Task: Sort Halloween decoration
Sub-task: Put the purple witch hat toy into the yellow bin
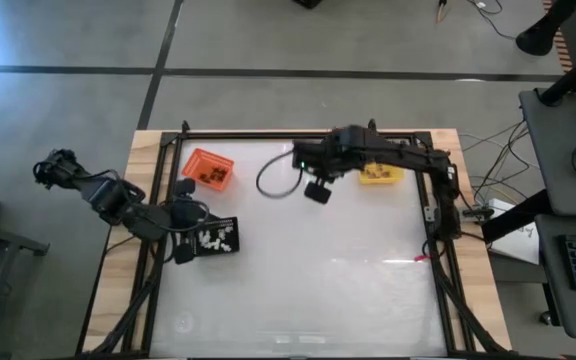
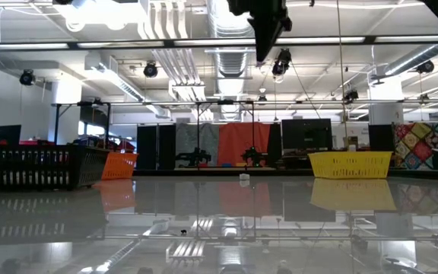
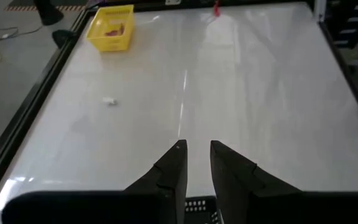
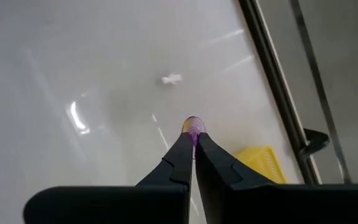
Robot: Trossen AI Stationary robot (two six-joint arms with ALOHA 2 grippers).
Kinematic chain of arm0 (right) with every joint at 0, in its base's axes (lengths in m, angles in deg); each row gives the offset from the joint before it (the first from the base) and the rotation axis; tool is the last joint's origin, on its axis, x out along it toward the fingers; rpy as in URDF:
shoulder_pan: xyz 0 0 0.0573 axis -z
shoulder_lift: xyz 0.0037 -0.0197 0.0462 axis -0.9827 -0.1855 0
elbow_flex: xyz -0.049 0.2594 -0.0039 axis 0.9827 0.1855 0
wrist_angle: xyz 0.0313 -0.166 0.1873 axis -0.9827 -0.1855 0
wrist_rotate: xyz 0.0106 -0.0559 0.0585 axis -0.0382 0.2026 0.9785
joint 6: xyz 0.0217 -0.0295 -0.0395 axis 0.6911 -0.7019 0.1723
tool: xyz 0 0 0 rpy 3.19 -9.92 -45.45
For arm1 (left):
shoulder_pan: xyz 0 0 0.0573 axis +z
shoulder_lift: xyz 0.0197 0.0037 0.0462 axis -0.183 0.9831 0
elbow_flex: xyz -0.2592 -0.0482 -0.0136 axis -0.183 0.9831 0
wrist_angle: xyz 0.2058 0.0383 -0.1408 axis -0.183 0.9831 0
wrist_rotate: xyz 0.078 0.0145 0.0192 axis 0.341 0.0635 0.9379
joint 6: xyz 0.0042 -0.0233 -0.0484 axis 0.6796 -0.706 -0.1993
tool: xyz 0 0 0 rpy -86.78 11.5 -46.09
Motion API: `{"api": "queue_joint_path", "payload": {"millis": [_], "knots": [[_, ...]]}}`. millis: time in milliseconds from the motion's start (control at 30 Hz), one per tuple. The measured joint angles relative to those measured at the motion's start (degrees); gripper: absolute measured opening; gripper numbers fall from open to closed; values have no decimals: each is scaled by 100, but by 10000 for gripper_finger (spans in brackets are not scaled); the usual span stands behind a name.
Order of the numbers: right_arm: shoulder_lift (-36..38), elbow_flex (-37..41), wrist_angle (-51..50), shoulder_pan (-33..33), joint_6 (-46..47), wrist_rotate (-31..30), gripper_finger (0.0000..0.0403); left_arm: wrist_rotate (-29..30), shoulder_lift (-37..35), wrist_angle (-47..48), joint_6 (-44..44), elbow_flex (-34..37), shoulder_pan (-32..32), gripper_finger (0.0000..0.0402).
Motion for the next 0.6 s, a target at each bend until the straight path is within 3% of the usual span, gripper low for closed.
{"api": "queue_joint_path", "payload": {"millis": [233, 600], "knots": [[0, 114, -3, 1020, -416, 449, 9, 22, 2, 65, 158, 2, 385, 43], [0, 485, -1, 2588, -1078, 1647, 9, -67, 40, 126, 956, 2, 1721, 40]]}}
